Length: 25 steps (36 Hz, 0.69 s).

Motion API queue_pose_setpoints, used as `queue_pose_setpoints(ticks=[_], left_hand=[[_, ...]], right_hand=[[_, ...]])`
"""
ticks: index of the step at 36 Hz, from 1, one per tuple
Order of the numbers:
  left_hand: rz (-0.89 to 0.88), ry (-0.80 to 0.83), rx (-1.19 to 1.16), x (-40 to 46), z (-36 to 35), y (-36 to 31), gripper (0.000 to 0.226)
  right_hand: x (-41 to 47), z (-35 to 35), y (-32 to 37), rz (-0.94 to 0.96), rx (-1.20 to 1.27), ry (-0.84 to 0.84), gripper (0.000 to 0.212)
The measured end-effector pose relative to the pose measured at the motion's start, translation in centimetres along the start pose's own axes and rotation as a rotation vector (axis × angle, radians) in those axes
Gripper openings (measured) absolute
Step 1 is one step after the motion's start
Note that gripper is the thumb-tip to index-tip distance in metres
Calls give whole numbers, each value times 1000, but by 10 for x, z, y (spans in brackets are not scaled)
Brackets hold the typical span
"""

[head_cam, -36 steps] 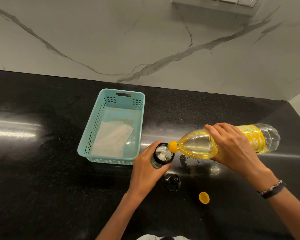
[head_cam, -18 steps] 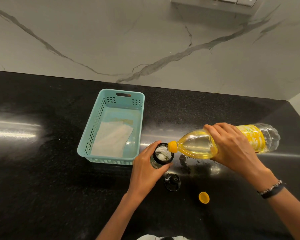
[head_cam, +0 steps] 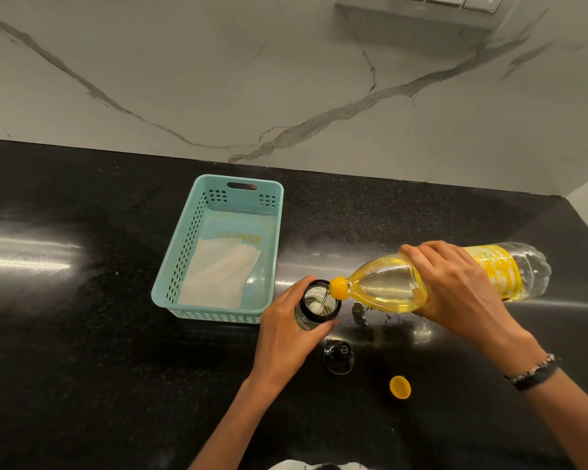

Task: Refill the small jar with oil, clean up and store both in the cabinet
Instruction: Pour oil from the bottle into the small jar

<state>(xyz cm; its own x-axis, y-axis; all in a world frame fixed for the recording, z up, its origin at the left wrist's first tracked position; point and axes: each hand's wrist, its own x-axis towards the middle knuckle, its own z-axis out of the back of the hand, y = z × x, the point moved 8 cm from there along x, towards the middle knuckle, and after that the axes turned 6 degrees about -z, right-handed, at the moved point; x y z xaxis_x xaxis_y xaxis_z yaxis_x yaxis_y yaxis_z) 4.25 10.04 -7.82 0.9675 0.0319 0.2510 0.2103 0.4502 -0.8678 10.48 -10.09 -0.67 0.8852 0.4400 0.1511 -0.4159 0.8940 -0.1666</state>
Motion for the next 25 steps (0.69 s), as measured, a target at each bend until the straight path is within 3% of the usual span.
queue_pose_setpoints(ticks=[25], left_hand=[[-7, -4, -12, 1, 1, -2, 61]], right_hand=[[1, 2, 1, 10, 1, -11, 84]])
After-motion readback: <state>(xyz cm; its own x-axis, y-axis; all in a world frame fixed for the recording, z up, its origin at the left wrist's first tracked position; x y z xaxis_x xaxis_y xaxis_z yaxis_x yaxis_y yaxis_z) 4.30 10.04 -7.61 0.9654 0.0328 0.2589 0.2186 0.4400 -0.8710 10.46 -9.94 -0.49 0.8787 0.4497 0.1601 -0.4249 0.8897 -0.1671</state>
